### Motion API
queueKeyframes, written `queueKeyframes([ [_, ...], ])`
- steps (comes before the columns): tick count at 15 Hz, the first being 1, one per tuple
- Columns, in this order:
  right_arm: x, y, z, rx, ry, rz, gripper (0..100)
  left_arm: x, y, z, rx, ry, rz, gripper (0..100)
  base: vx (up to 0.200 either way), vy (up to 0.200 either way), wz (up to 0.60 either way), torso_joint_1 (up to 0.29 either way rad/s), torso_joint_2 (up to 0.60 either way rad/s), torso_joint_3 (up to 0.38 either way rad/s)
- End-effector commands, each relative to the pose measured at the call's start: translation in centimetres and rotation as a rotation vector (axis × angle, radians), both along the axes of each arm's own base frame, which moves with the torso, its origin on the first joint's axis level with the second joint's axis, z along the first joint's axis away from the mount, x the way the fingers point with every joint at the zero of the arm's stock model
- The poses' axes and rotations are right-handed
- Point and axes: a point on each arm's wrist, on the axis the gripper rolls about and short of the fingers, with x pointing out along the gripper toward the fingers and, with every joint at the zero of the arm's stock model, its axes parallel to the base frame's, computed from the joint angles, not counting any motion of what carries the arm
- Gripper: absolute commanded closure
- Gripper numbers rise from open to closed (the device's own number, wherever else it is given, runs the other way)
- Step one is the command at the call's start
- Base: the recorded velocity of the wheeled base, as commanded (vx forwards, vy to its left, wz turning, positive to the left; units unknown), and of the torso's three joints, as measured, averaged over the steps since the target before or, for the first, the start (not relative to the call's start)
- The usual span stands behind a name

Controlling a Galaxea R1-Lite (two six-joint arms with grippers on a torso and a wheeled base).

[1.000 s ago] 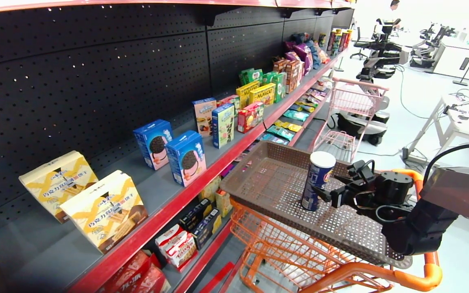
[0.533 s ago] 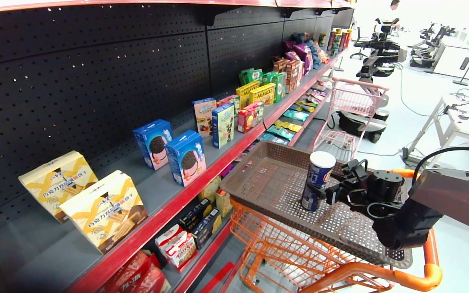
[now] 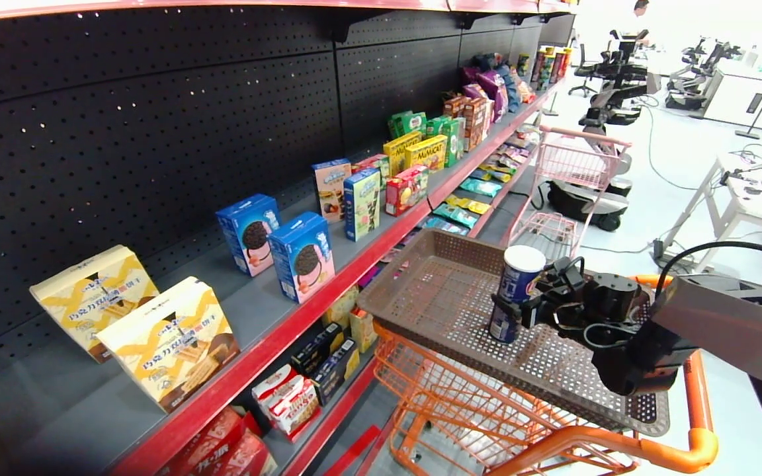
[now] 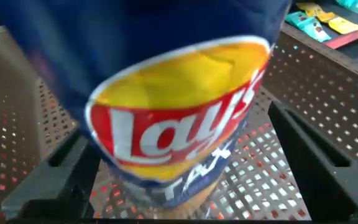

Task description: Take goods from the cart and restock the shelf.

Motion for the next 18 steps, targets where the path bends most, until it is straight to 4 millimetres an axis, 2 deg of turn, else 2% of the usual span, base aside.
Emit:
queueKeyframes([
  [1,0.5,0.3,-0.3,0.000,-0.008,0.007,0,0.0,0.0,0.0,0.000,0.000,0.001,0,0.000,0.000,0.00,0.000,0.00,0.000],
  [7,0.8,0.7,-0.7,-0.001,0.004,0.022,0,0.0,0.0,0.0,0.000,0.000,0.001,0,0.000,0.000,0.00,0.000,0.00,0.000],
  [8,0.8,0.8,-0.7,0.000,0.004,0.037,100,0.0,0.0,0.0,0.000,0.002,0.001,0,0.000,0.000,0.00,0.000,0.00,0.000],
  [13,0.5,1.1,-0.2,0.000,0.001,0.046,100,0.0,0.0,0.0,0.000,0.000,0.001,0,0.000,0.000,0.00,0.000,0.00,0.000],
  [16,0.0,1.3,2.9,0.004,-0.033,0.045,100,0.0,0.0,0.0,0.000,0.000,0.001,0,0.000,0.000,0.00,0.000,0.00,0.000],
  [18,-1.4,1.1,6.9,-0.002,-0.042,-0.002,100,0.0,0.0,0.0,0.000,0.000,0.001,0,0.000,0.000,0.00,0.000,0.00,0.000],
])
